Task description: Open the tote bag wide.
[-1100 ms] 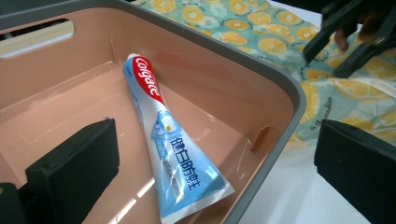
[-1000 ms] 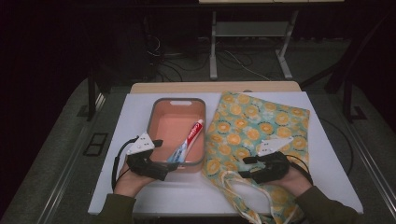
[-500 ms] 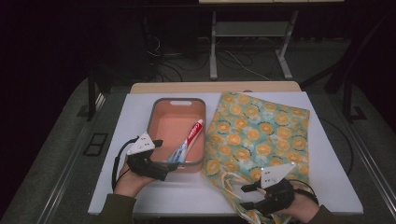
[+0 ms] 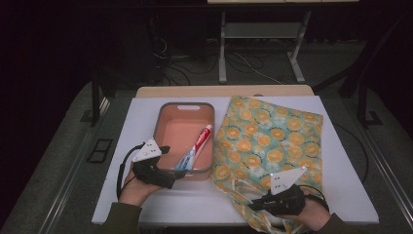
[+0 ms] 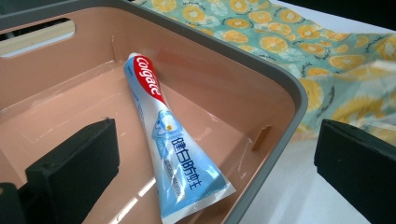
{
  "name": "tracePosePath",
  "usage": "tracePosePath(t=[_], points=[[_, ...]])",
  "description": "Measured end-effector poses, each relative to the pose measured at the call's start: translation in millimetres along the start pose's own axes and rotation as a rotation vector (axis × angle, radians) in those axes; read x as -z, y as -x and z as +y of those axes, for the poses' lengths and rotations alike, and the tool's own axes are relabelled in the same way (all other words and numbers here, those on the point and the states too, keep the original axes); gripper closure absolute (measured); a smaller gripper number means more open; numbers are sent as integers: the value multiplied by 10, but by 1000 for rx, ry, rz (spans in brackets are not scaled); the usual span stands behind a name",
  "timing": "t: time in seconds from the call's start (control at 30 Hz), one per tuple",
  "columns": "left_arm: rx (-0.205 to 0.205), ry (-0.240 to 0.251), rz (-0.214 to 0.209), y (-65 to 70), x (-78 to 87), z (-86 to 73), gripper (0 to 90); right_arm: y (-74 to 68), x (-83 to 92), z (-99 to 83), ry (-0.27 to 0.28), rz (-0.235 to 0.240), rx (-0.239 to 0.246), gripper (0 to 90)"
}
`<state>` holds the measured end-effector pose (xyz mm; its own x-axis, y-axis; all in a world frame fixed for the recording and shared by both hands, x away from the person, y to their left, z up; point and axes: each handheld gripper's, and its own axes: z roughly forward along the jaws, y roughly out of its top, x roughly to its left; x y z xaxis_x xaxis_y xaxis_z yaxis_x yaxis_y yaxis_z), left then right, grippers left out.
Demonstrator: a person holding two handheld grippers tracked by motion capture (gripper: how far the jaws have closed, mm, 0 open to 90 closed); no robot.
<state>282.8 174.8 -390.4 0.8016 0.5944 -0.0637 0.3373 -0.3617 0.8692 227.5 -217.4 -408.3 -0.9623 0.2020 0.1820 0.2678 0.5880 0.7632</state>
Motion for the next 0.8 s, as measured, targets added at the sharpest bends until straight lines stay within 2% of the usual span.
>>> tracePosePath(t=[0.1, 0.13, 0.23, 0.27, 0.3, 0.43, 0.47, 0.5, 0.53, 0.57, 0.6, 0.8], points=[[1, 0, 0, 0, 0, 1, 0, 47, 51, 51, 22, -14, 1, 879], [0, -1, 0, 0, 0, 1, 0, 114, 113, 110, 42, -46, 5, 881], [1, 0, 1, -1, 0, 2, 0, 254, 233, 204, 69, -105, 0, 884], [0, 0, 1, -2, 0, 1, 0, 254, 233, 204, 69, -105, 0, 884], [1, 0, 1, -2, -1, 1, 0, 313, 271, 229, 80, -123, -5, 884], [1, 0, 0, -3, -1, 1, 0, 575, 388, 297, 114, -198, -44, 884], [1, 0, 1, -3, -1, 1, 0, 720, 424, 307, 127, -228, -69, 884], [0, -1, 1, -3, -2, 1, 0, 791, 438, 308, 130, -252, -80, 884], [0, -1, 1, -3, -2, 1, 0, 791, 438, 308, 130, -252, -80, 884], [0, 0, 0, -3, -2, 1, 0, 937, 464, 300, 136, -284, -113, 885], [-1, 0, 1, -3, -2, 1, 0, 937, 464, 300, 136, -284, -113, 885], [0, -2, 0, -3, -3, 1, 0, 1343, 436, 201, 112, -390, -195, 886]])
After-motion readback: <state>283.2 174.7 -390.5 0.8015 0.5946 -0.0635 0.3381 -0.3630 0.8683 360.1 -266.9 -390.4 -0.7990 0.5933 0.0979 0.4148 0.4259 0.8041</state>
